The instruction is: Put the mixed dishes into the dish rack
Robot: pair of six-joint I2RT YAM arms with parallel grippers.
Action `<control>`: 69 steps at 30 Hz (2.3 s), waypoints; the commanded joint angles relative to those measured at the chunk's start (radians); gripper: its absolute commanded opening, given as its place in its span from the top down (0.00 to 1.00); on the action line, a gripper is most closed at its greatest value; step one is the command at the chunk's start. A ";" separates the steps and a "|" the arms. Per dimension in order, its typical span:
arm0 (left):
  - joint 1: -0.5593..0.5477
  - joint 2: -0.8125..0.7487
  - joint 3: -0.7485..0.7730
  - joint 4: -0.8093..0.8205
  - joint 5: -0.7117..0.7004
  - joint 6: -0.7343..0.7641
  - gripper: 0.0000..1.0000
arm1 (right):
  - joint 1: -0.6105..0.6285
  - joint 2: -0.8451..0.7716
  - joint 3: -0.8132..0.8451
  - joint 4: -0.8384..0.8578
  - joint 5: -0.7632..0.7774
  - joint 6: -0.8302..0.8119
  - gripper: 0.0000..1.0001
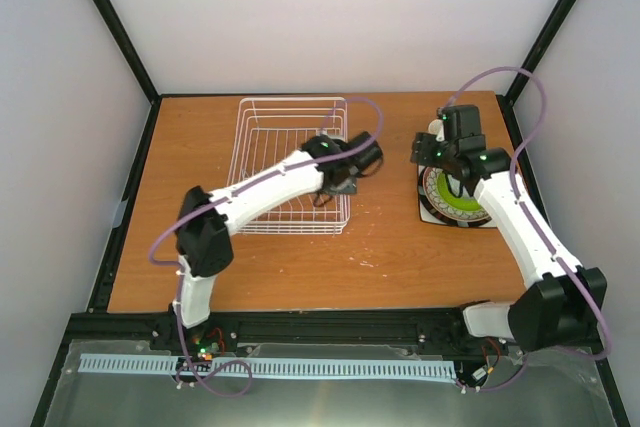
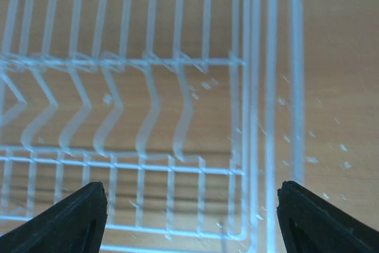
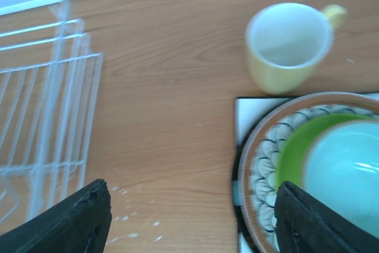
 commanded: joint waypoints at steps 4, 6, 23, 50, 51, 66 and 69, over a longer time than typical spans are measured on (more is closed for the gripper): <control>0.381 -0.376 -0.249 0.435 0.135 0.456 0.24 | -0.207 0.173 0.087 -0.017 -0.007 0.032 0.33; 0.474 -0.432 -0.282 0.530 0.187 0.569 0.27 | -0.223 0.237 0.146 -0.030 0.024 0.034 0.33; 0.706 -0.245 -0.175 0.546 0.359 0.778 0.29 | -0.303 0.674 0.628 -0.283 0.107 0.090 0.42; 0.771 -0.160 -0.158 0.581 0.398 0.839 0.29 | -0.339 0.856 0.729 -0.292 -0.074 0.150 0.50; 0.771 -0.159 -0.159 0.583 0.397 0.840 0.29 | -0.340 0.863 0.733 -0.294 -0.076 0.150 0.52; 0.788 -0.151 -0.161 0.584 0.397 0.845 0.29 | -0.338 0.954 0.778 -0.269 -0.101 0.149 0.85; 0.789 -0.149 -0.161 0.583 0.393 0.845 0.29 | -0.337 0.958 0.782 -0.257 -0.111 0.138 0.97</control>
